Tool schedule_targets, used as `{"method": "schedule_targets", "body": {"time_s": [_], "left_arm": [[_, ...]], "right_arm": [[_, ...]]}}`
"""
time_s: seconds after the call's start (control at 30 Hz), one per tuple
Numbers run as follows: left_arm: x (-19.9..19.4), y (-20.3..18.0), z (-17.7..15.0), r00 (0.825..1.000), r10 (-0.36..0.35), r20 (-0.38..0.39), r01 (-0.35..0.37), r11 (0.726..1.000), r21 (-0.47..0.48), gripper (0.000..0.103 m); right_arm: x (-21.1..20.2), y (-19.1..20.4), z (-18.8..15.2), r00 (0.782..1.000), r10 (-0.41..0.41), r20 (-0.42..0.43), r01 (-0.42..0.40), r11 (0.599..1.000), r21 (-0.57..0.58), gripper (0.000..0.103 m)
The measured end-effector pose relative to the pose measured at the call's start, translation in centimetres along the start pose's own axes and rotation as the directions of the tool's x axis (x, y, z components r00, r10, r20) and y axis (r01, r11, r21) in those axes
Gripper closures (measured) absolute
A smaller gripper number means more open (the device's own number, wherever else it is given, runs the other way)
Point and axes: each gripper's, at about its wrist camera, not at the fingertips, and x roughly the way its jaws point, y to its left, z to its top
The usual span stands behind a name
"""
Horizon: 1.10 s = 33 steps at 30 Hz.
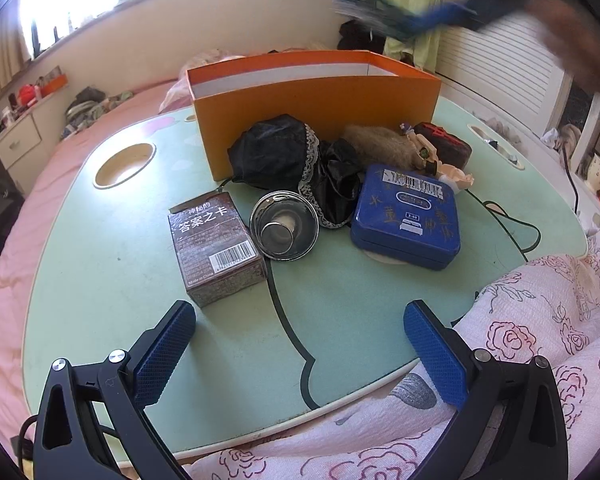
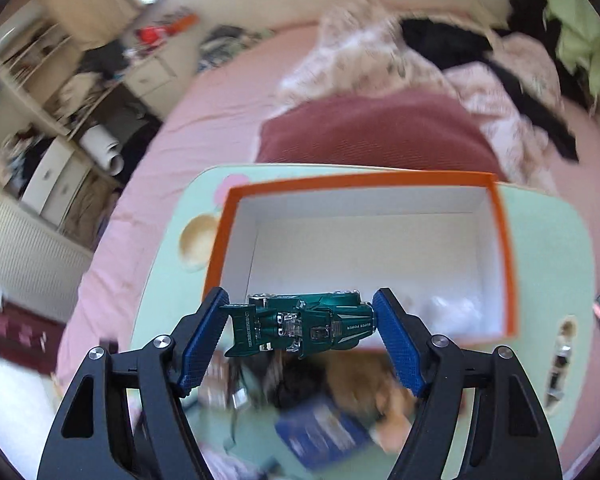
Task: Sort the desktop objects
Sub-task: 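Place the green toy truck on the table beside the blue tin, open right gripper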
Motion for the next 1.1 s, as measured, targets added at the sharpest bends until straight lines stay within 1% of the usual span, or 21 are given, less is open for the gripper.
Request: {"method": "schedule_targets", "body": {"time_s": [0.07,0.13,0.2,0.27,0.33,0.37,0.47,0.5,0.57,0.63,0.7,0.83,0.97,1.0,1.03,1.07,1.1], "left_arm": [[0.0,-0.1,0.0,1.000,0.001,0.000,-0.001,1.000,0.001,0.000],[0.1,-0.2,0.1,1.000,0.003,-0.002,-0.003,1.000,0.002,0.000],[0.2,-0.3,0.2,1.000,0.003,-0.003,-0.003,1.000,0.002,0.000],[0.2,-0.3,0.2,1.000,0.003,-0.002,-0.003,1.000,0.002,0.000],[0.2,-0.3,0.2,1.000,0.003,-0.003,-0.003,1.000,0.002,0.000],[0.2,-0.3,0.2,1.000,0.003,0.000,-0.003,1.000,0.002,0.000],[0.2,-0.3,0.2,1.000,0.003,-0.001,-0.003,1.000,0.002,0.000],[0.2,-0.3,0.2,1.000,0.002,-0.001,-0.002,1.000,0.001,0.000],[0.2,-0.3,0.1,1.000,0.002,-0.001,-0.002,1.000,0.002,0.000],[0.2,-0.3,0.2,1.000,0.002,-0.001,-0.002,1.000,0.001,0.000],[0.2,-0.3,0.2,1.000,0.002,-0.001,-0.002,1.000,0.001,0.000],[0.2,-0.3,0.2,1.000,0.001,0.000,-0.001,1.000,0.000,0.000],[0.2,-0.3,0.1,1.000,0.002,-0.001,-0.002,1.000,0.000,0.000],[0.3,-0.3,0.2,1.000,0.004,-0.003,-0.004,1.000,0.001,0.000],[0.3,-0.3,0.2,1.000,0.004,-0.003,-0.004,1.000,0.000,0.000],[0.3,-0.4,0.1,1.000,0.004,-0.005,-0.004,1.000,-0.001,0.000],[0.3,-0.4,0.1,1.000,0.003,-0.004,-0.003,1.000,-0.003,0.000]], "right_arm": [[-0.5,0.0,-3.7,1.000,-0.029,-0.009,0.028,0.998,-0.050,0.028],[-0.1,-1.3,-7.1,0.996,-0.064,-0.064,0.059,0.996,-0.068,0.028],[1.3,-3.0,-9.6,0.990,-0.052,-0.131,0.047,0.998,-0.044,0.028],[2.9,-4.3,-11.3,0.983,-0.056,-0.174,0.052,0.998,-0.029,0.028],[4.5,-5.0,-11.9,0.977,-0.076,-0.200,0.073,0.997,-0.025,0.028],[5.1,-5.1,-11.9,0.976,-0.082,-0.199,0.079,0.997,-0.025,0.028],[5.4,-4.4,-11.1,0.989,-0.068,-0.133,0.065,0.998,-0.027,0.027],[5.3,-4.2,-10.9,0.993,-0.058,-0.100,0.056,0.998,-0.027,0.027],[4.9,-3.7,-10.8,0.997,-0.068,-0.034,0.067,0.997,-0.042,0.027],[4.3,-3.4,-11.5,0.996,-0.085,0.027,0.087,0.994,-0.067,0.027],[3.5,-3.6,-12.8,0.995,-0.075,0.073,0.081,0.993,-0.084,0.026],[2.2,-5.2,-16.0,0.986,-0.066,0.152,0.084,0.990,-0.113,0.026],[2.2,-5.9,-18.8,0.980,-0.075,0.183,0.104,0.983,-0.154,0.026],[2.8,-5.6,-18.8,0.978,-0.095,0.187,0.126,0.978,-0.167,0.026],[3.4,-5.2,-19.0,0.972,-0.120,0.202,0.159,0.969,-0.191,0.023],[3.9,-4.8,-19.3,0.962,-0.151,0.227,0.202,0.954,-0.220,0.017],[4.1,-4.7,-19.3,0.955,-0.171,0.243,0.228,0.945,-0.234,0.014]]}}
